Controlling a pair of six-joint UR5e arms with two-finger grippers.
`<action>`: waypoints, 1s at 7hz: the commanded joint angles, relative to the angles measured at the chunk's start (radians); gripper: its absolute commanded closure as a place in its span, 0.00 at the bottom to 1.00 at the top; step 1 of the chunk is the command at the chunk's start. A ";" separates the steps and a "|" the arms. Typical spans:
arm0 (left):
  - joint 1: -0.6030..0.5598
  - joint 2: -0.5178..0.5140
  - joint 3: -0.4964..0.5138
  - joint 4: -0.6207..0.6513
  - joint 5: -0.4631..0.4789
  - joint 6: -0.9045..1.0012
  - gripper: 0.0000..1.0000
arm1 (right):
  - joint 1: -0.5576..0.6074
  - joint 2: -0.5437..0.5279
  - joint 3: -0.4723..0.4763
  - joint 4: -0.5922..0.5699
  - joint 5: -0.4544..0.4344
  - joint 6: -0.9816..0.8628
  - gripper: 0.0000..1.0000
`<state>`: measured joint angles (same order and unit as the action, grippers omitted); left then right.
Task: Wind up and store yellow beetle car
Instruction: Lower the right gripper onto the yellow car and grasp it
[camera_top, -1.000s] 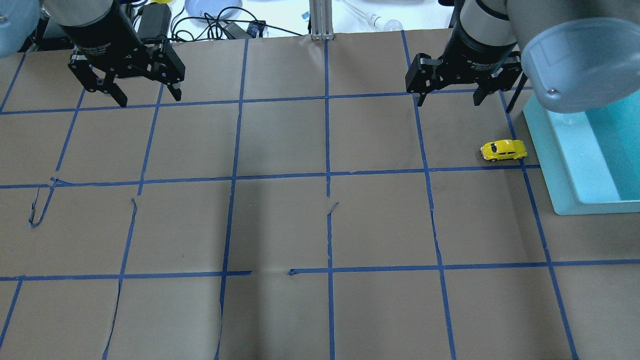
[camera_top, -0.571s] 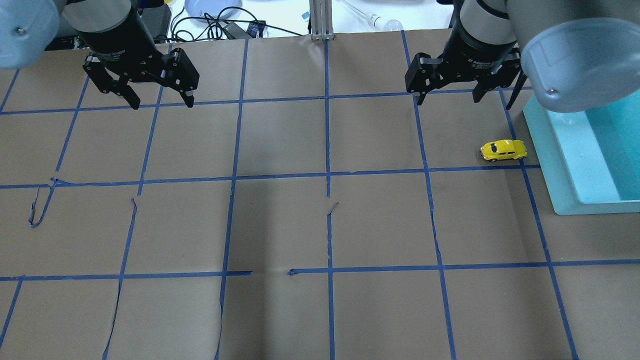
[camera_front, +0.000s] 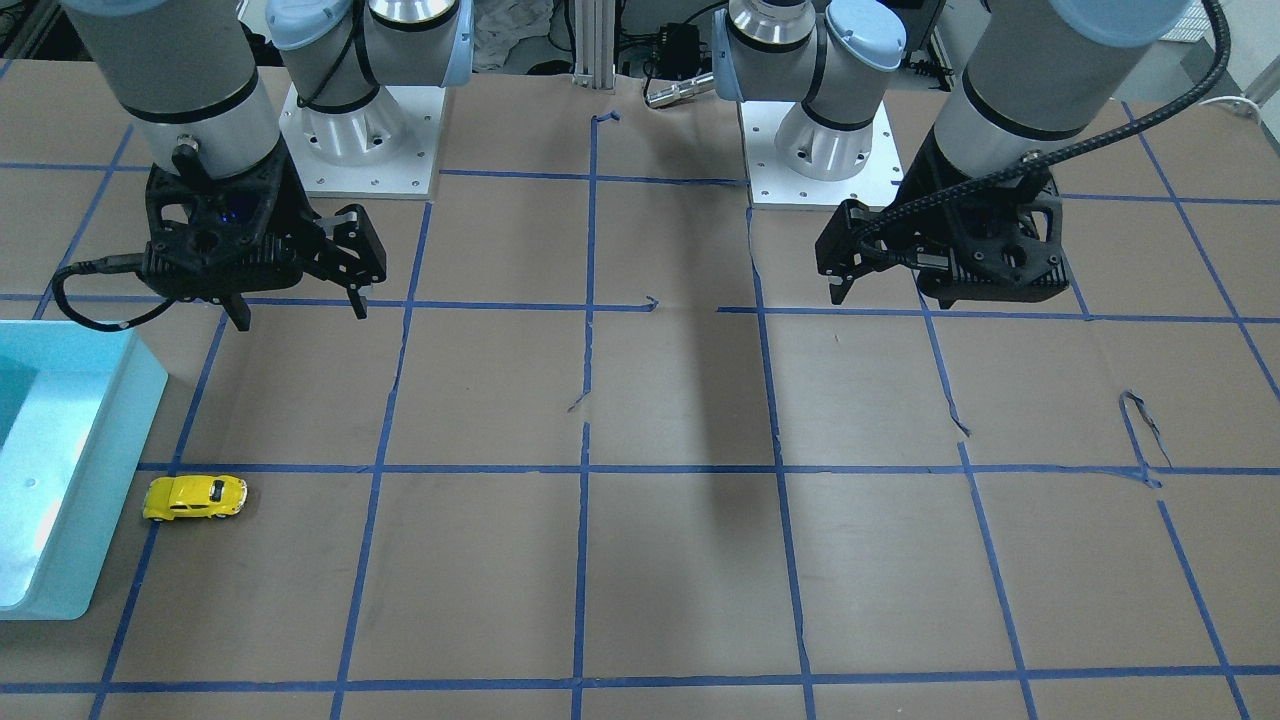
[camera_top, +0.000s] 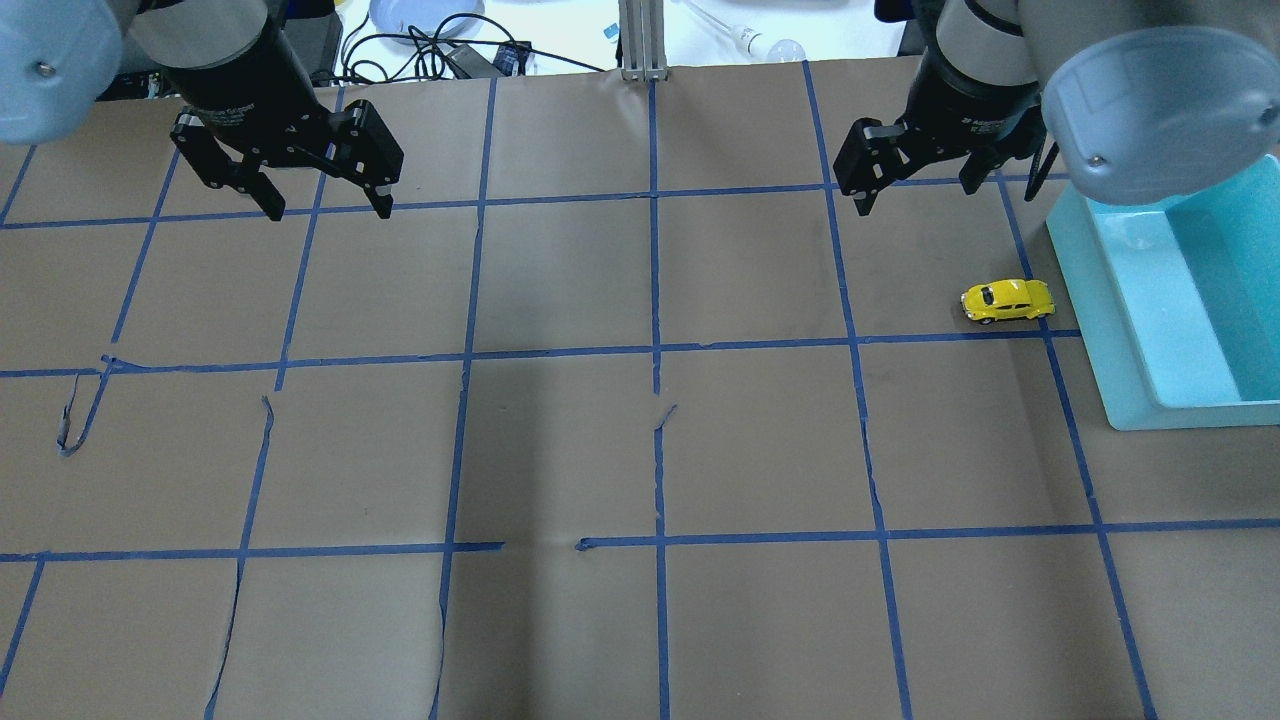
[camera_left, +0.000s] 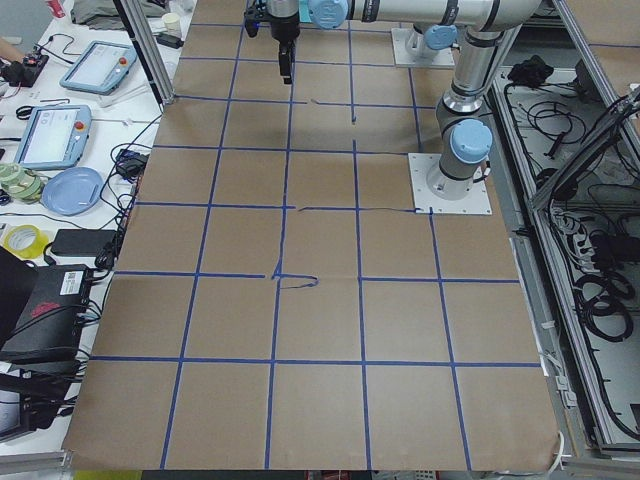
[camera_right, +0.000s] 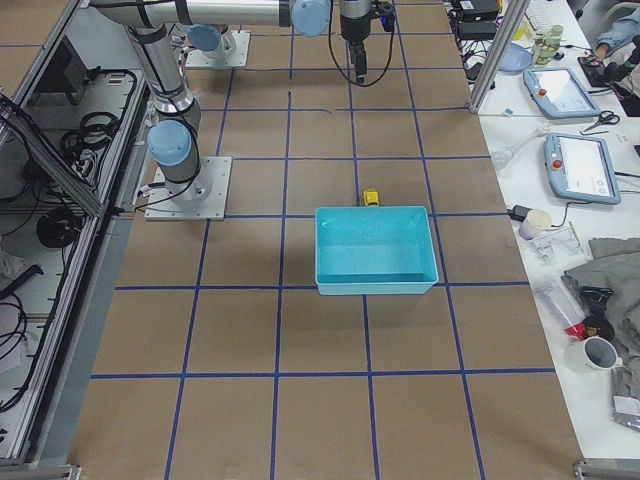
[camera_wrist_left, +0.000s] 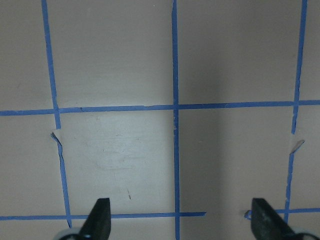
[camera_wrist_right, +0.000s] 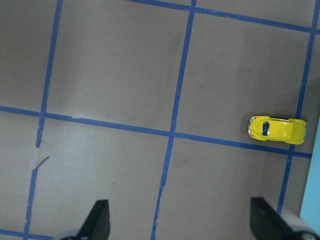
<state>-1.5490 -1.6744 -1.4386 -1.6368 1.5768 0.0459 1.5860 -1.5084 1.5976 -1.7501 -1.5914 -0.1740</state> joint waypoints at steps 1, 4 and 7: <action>0.003 -0.004 -0.002 0.000 0.002 0.038 0.00 | -0.066 0.036 0.068 -0.009 0.002 -0.152 0.00; 0.013 -0.011 -0.012 0.018 0.112 0.040 0.00 | -0.219 0.109 0.214 -0.304 0.019 -0.601 0.00; 0.009 -0.033 -0.017 0.069 0.111 0.073 0.00 | -0.251 0.227 0.219 -0.388 0.004 -1.184 0.00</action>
<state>-1.5385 -1.6965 -1.4526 -1.6009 1.6860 0.0993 1.3597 -1.3294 1.8167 -2.1195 -1.5851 -1.1588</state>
